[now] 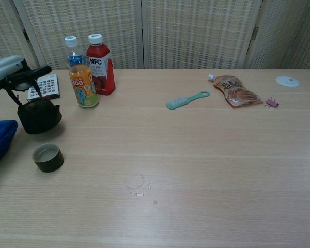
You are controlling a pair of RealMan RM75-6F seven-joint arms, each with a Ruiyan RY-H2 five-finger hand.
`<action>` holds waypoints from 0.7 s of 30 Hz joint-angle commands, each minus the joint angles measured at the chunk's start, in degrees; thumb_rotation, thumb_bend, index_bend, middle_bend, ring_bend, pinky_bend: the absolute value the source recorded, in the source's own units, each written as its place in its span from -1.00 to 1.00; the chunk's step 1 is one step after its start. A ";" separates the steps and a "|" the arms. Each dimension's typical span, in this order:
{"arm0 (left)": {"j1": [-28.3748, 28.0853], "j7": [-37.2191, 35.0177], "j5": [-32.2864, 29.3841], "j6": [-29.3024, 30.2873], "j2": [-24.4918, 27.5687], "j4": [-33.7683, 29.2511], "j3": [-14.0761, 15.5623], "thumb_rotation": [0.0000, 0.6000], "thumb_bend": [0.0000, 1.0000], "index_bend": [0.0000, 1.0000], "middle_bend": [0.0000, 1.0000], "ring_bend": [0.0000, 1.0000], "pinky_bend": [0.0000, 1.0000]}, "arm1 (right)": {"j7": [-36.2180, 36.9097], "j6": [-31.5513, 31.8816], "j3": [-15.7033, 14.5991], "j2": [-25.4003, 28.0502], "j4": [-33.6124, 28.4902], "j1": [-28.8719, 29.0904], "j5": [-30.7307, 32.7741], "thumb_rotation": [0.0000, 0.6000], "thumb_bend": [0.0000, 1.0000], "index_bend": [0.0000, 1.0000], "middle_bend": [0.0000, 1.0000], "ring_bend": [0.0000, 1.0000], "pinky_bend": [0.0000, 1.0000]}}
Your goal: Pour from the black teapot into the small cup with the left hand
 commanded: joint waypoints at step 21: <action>-0.67 3.59 1.70 -1.33 -3.36 4.49 2.71 -1.00 -0.82 0.80 0.85 0.54 -0.26 | 0.84 -0.33 -0.01 -0.13 0.79 -0.11 0.25 1.00 -0.68 -0.36 -0.56 -0.61 -0.66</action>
